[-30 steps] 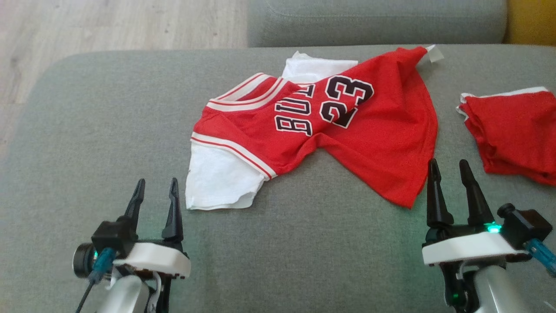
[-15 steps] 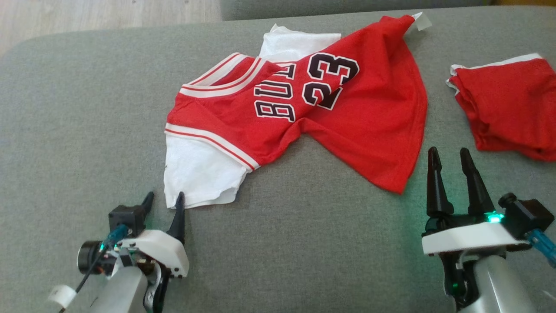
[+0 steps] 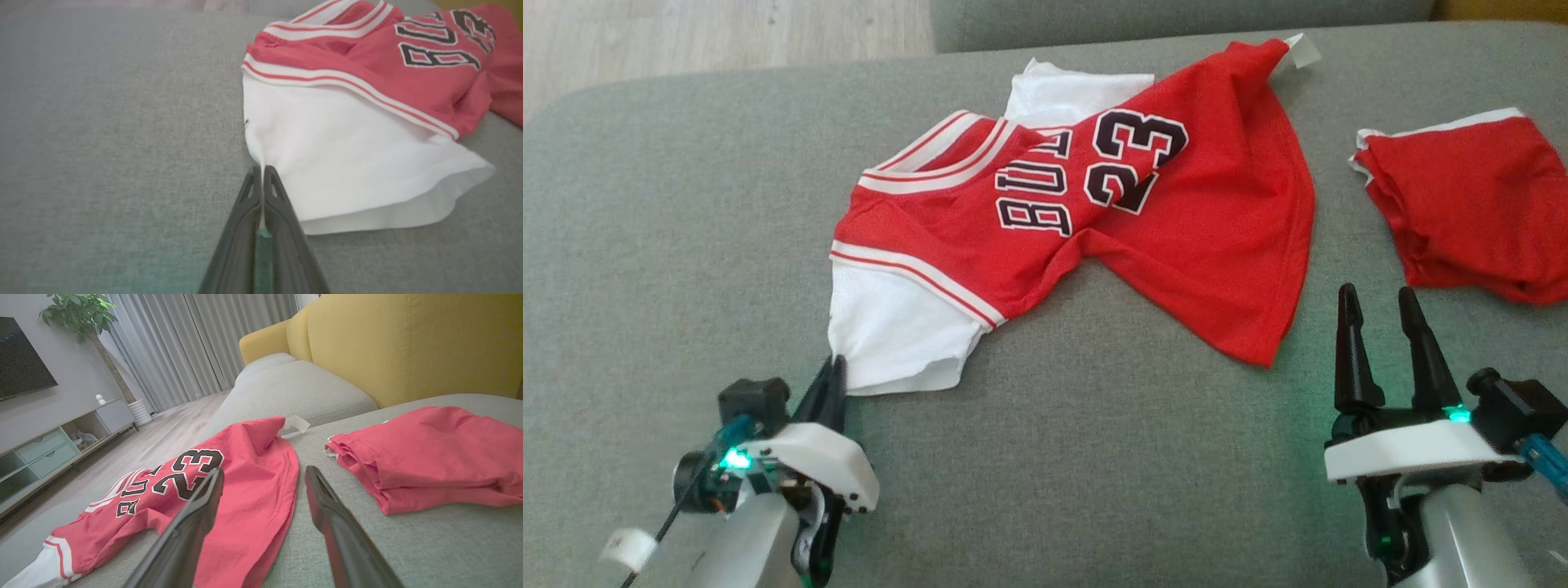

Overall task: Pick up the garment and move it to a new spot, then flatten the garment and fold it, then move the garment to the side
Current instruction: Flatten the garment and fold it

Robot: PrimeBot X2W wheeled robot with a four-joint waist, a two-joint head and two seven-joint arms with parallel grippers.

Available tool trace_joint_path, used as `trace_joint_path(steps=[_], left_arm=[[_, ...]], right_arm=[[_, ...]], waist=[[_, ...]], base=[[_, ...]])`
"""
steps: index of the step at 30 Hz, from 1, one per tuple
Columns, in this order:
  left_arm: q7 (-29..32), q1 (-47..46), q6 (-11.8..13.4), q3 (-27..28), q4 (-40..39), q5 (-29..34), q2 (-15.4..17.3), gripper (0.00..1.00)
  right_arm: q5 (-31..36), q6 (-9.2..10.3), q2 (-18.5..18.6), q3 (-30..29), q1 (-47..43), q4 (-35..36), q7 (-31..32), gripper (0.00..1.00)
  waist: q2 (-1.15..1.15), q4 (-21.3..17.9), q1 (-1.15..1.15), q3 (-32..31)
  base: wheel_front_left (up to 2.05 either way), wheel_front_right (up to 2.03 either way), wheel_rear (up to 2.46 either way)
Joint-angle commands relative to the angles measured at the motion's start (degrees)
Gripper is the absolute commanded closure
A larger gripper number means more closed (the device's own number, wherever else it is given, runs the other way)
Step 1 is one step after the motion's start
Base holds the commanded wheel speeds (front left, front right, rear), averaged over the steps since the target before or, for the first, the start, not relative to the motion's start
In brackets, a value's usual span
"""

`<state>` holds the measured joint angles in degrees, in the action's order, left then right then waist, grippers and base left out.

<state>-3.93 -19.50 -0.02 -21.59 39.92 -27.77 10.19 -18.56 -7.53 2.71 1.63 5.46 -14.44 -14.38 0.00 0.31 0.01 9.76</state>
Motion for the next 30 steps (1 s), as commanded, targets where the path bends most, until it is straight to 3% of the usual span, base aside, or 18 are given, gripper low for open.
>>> trace_joint_path(steps=[1,10,19,30], left_arm=[[-1.75,-0.66,0.00,2.70,-1.55,-0.35,1.31,1.00],[-9.53,-1.26,1.10,5.04,-10.07,0.13,1.93,1.00],[-10.87,-0.42,2.06,5.77,-19.17,2.21,1.80,1.00],[-10.99,0.29,2.13,5.35,-21.65,3.09,1.97,1.00]], right_arm=[[0.34,0.04,0.17,1.07,1.95,1.22,-0.62,0.00],[-1.16,0.04,0.17,2.76,2.11,-4.98,-0.30,0.00],[-4.77,0.04,0.17,6.72,6.04,-15.41,2.36,0.00],[-8.54,0.04,0.17,11.42,11.36,-29.40,3.38,0.00]], waist=[[0.00,0.18,-0.01,-0.73],[0.00,1.10,-0.01,-1.65],[0.00,2.12,-0.01,-0.55],[0.00,3.46,-0.01,-0.47]], base=[[0.00,0.00,0.00],[0.00,0.00,0.00],[0.00,0.00,0.00],[0.00,0.00,0.00]])
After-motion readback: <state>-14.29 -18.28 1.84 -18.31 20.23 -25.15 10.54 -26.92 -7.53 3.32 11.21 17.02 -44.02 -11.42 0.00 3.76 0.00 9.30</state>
